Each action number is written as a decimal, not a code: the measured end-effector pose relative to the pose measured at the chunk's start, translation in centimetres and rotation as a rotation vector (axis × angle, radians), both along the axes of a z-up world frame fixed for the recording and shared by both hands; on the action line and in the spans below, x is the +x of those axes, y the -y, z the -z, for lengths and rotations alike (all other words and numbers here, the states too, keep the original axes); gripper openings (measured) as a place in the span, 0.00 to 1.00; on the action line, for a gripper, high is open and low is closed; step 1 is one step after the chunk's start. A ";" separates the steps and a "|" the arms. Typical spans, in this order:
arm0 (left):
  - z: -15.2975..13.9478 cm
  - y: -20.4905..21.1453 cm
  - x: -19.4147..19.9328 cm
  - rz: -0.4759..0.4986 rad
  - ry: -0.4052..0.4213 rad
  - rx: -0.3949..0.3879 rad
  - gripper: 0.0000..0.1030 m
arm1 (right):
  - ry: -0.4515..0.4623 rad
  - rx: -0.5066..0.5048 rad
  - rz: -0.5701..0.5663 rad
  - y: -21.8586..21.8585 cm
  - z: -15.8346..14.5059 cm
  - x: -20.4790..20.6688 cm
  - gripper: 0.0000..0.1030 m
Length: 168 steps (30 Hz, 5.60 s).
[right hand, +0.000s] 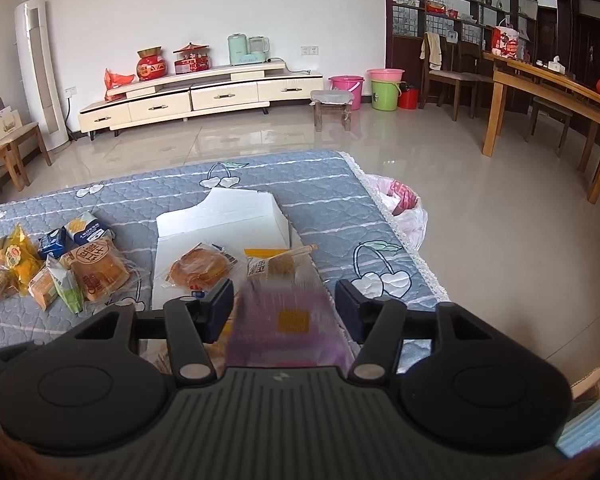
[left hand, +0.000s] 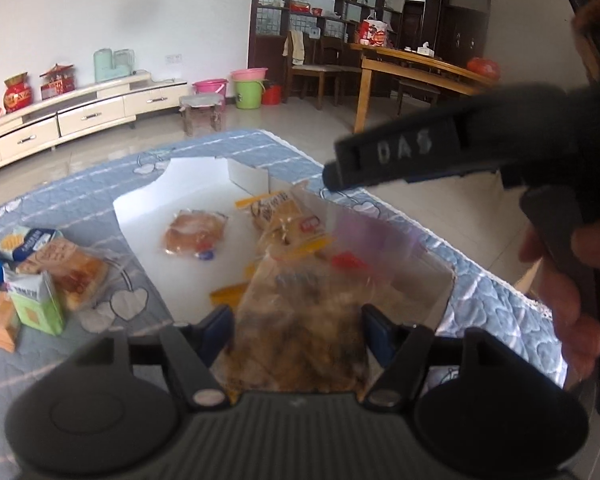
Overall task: Organize snacks
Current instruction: 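Lower the cookie bag into the tray and open the left tool while the right tool releases the purple pack, then move both open tools back from the tray to the snack pile, then grasp the green biscuit pack with the left tool while the right tool grasps the green-white carton, then carry the green biscuit pack and green-white carton toward the white tray with both tools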
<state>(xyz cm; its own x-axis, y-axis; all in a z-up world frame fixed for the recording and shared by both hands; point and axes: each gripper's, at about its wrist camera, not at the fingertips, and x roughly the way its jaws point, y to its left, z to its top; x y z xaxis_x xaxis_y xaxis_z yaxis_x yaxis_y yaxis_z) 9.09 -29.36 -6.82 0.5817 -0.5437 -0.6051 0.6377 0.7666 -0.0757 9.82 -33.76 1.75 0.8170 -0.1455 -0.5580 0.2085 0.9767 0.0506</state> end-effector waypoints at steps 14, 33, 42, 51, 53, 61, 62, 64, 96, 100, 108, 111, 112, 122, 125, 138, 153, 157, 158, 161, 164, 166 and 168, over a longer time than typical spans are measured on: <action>-2.5 -3.5 -0.3 -0.091 0.038 -0.035 0.71 | 0.029 -0.019 0.026 -1.6 -1.2 -0.9 0.76; -5.8 -13.1 0.9 -0.375 0.098 -0.028 0.73 | 0.032 -0.046 -0.058 -7.8 -2.1 -0.1 0.88; -5.6 -17.1 1.2 -0.440 0.092 -0.041 0.73 | 0.015 -0.048 -0.119 -10.5 -1.7 1.0 0.88; -5.3 -20.3 1.5 -0.499 0.081 -0.041 0.73 | -0.003 -0.046 -0.179 -13.0 -1.2 2.2 0.88; -5.2 -20.9 1.7 -0.510 0.077 -0.041 0.73 | -0.006 -0.044 -0.190 -13.6 -1.0 2.5 0.88; -4.6 -22.8 1.9 -0.543 0.074 -0.029 0.73 | -0.017 -0.035 -0.225 -14.6 -0.3 3.4 0.88; -4.6 -23.0 1.9 -0.547 0.072 -0.027 0.73 | -0.020 -0.034 -0.227 -14.6 -0.2 3.5 0.88; -4.3 -23.5 2.0 -0.556 0.070 -0.024 0.73 | -0.026 -0.030 -0.230 -14.7 0.1 3.8 0.88; 3.8 -29.0 8.3 -0.780 0.010 0.087 0.99 | -0.116 0.030 -0.261 -15.7 6.6 8.7 0.93; 5.0 -29.6 9.3 -0.771 -0.037 0.080 0.66 | -0.124 0.035 -0.258 -15.7 7.1 9.6 0.98; 4.6 -30.2 8.5 -0.739 -0.015 0.063 0.50 | -0.125 0.035 -0.272 -16.4 8.5 12.6 0.99; 4.4 -30.3 8.0 -0.730 -0.002 0.071 0.50 | -0.113 0.032 -0.303 -17.0 8.7 13.2 0.97; 4.2 -30.4 7.8 -0.729 0.006 0.075 0.50 | -0.111 0.026 -0.317 -17.4 8.6 13.2 0.94; 3.2 -29.8 6.6 -0.703 0.033 0.068 0.50 | -0.122 -0.036 -0.359 -18.9 8.8 12.7 0.49; 2.9 -29.5 6.3 -0.691 0.038 0.069 0.50 | -0.122 -0.024 -0.360 -18.9 8.3 11.9 0.37; 1.3 -29.1 4.1 -0.662 0.071 0.060 0.50 | -0.085 -0.093 -0.433 -18.8 7.0 6.2 0.36; 0.2 -28.4 2.7 -0.633 0.091 0.059 0.49 | -0.101 -0.031 -0.432 -20.1 5.8 5.8 0.21; -1.2 -27.7 2.0 -0.620 0.116 0.060 0.49 | -0.058 -0.024 -0.434 -19.7 3.2 4.4 0.21; -1.6 -27.4 1.8 -0.617 0.123 0.060 0.49 | -0.048 -0.024 -0.435 -19.5 2.6 4.0 0.21; -3.1 -26.5 1.1 -0.606 0.148 0.059 0.49 | -0.023 -0.034 -0.436 -19.0 0.7 2.9 0.21; -4.5 -25.3 0.4 -0.592 0.174 0.062 0.49 | -0.001 -0.013 -0.422 -17.8 -1.0 1.7 0.21; -5.5 -24.4 0.0 -0.579 0.189 0.060 0.49 | 0.015 -0.023 -0.409 -17.1 -1.9 0.8 0.21; -6.3 -23.6 -0.4 -0.563 0.196 0.048 0.49 | 0.026 -0.027 -0.397 -16.3 -2.8 -0.1 0.21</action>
<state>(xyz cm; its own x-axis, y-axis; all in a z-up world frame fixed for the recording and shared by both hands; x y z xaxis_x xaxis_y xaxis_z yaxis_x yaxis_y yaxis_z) 8.68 -5.80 -0.48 0.8760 -0.0939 -0.4731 0.1306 0.9904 0.0452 9.72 -17.41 4.53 0.8265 0.1702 -0.5366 -0.1868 0.9821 0.0238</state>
